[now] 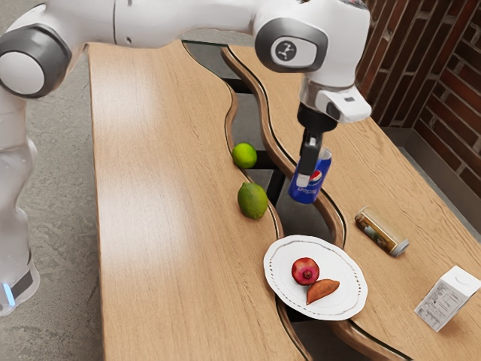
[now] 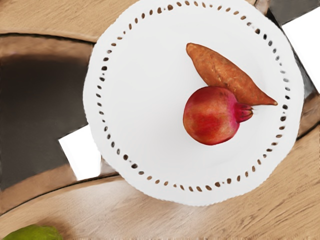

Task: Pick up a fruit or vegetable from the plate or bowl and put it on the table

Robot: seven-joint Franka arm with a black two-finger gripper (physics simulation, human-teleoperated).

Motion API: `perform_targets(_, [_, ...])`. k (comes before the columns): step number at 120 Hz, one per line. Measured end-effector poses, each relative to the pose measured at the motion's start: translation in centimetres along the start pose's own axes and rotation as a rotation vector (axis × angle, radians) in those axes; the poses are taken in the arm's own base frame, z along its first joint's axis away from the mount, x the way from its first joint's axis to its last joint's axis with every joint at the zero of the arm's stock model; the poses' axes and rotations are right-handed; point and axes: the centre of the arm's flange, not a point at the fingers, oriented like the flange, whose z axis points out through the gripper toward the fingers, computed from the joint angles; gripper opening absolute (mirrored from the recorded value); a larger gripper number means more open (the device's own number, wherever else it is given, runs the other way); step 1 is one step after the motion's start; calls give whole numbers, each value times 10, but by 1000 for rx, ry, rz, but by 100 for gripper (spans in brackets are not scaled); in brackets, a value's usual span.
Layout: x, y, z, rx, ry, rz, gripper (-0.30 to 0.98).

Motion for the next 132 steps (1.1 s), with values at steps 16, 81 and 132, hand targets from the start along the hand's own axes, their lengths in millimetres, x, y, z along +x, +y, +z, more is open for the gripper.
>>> perform_targets(16, [-25, 31, 59, 0, -40, 64, 69])
perform_targets(81, [62, 35, 138, 40, 15, 154, 69])
perform_targets(132, [62, 39, 168, 50, 4, 302, 69])
